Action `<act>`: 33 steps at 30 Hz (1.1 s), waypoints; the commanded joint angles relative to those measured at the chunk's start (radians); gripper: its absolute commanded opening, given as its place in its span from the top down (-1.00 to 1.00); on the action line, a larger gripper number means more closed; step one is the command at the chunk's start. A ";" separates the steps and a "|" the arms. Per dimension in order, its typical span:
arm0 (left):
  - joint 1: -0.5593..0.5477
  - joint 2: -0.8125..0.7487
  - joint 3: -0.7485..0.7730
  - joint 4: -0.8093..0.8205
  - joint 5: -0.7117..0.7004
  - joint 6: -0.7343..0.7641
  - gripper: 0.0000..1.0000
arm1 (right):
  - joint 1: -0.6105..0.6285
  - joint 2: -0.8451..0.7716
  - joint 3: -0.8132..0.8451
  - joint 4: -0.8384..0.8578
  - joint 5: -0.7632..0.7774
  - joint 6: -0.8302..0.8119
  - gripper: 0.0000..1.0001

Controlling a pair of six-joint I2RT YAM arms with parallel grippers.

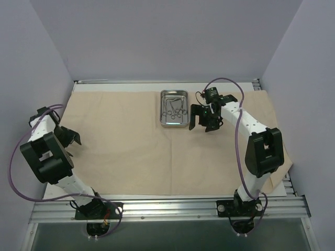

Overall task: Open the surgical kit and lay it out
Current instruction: Smooth out the surgical kit at the center of the board.

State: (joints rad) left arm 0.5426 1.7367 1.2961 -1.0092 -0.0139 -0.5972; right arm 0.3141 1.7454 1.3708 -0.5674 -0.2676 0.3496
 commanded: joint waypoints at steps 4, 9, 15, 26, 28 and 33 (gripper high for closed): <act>-0.127 0.058 -0.006 0.113 -0.139 -0.105 -0.47 | 0.000 -0.049 -0.032 -0.002 -0.015 -0.026 -0.71; -0.178 0.130 -0.067 0.182 -0.182 -0.188 -0.40 | -0.003 -0.072 -0.056 0.001 -0.007 -0.026 -0.71; -0.191 0.192 -0.087 0.227 -0.219 -0.178 -0.16 | -0.018 -0.103 -0.062 -0.006 0.010 -0.031 -0.71; -0.350 0.193 0.135 0.077 -0.274 -0.056 0.95 | -0.063 -0.123 -0.099 0.023 -0.001 -0.029 -0.72; -0.401 0.190 0.204 0.043 -0.311 -0.055 0.95 | -0.066 -0.118 -0.099 0.024 -0.002 -0.031 -0.71; -0.579 0.306 0.508 -0.058 -0.333 -0.043 0.95 | -0.079 -0.106 -0.093 0.021 -0.012 -0.037 -0.72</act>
State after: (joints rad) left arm 0.0578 1.9869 1.6257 -1.0153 -0.3042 -0.6659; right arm 0.2451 1.6543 1.2785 -0.5320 -0.2707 0.3340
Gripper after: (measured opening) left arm 0.037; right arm 0.860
